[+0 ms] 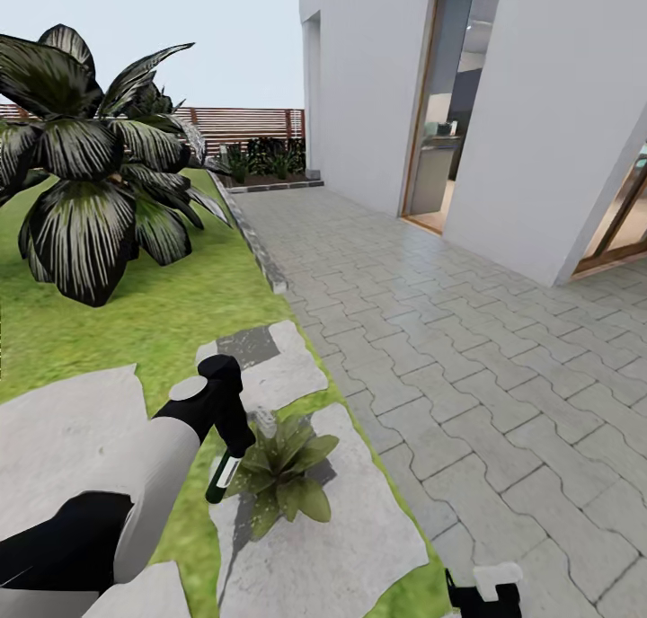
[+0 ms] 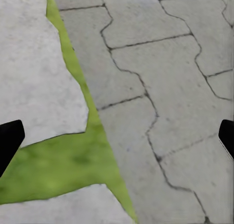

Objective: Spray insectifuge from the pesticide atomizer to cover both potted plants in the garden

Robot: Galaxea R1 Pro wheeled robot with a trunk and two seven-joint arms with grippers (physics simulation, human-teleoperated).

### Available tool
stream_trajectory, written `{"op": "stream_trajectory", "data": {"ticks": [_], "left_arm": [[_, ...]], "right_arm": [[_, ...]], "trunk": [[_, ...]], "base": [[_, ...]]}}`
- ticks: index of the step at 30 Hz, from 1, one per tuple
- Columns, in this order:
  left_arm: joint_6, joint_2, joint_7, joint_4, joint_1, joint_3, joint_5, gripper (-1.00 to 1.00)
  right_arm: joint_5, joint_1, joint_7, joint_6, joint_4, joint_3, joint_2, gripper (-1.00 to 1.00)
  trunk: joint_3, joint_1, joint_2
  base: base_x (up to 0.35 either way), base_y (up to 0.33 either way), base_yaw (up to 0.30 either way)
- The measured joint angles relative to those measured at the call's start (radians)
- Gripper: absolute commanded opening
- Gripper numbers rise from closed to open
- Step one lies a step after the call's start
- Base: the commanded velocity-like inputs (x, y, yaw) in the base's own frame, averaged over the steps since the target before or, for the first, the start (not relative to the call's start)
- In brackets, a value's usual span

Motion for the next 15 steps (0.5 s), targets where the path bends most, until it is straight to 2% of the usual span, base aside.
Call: {"op": "stream_trajectory", "data": {"ticks": [7,11,15], "left_arm": [[0.000,-0.001,0.000,0.019,0.001,0.000,0.000,-1.00],[0.000,-0.001,0.000,0.023,0.001,0.000,0.000,-1.00],[0.000,-0.002,-0.001,0.024,0.001,0.001,-0.001,-1.00]], "right_arm": [[0.000,0.000,-0.001,0.000,0.000,0.000,0.002,1.00],[0.000,0.000,-0.001,0.000,0.000,0.000,0.002,1.00],[0.000,0.000,-0.001,0.000,0.000,0.000,0.003,1.00]], "trunk": [[0.000,0.000,0.000],[0.000,0.000,0.000],[0.000,0.000,0.000]], "base": [[0.185,-0.205,0.263],[0.078,-0.183,0.277],[0.015,-0.050,0.277]]}}
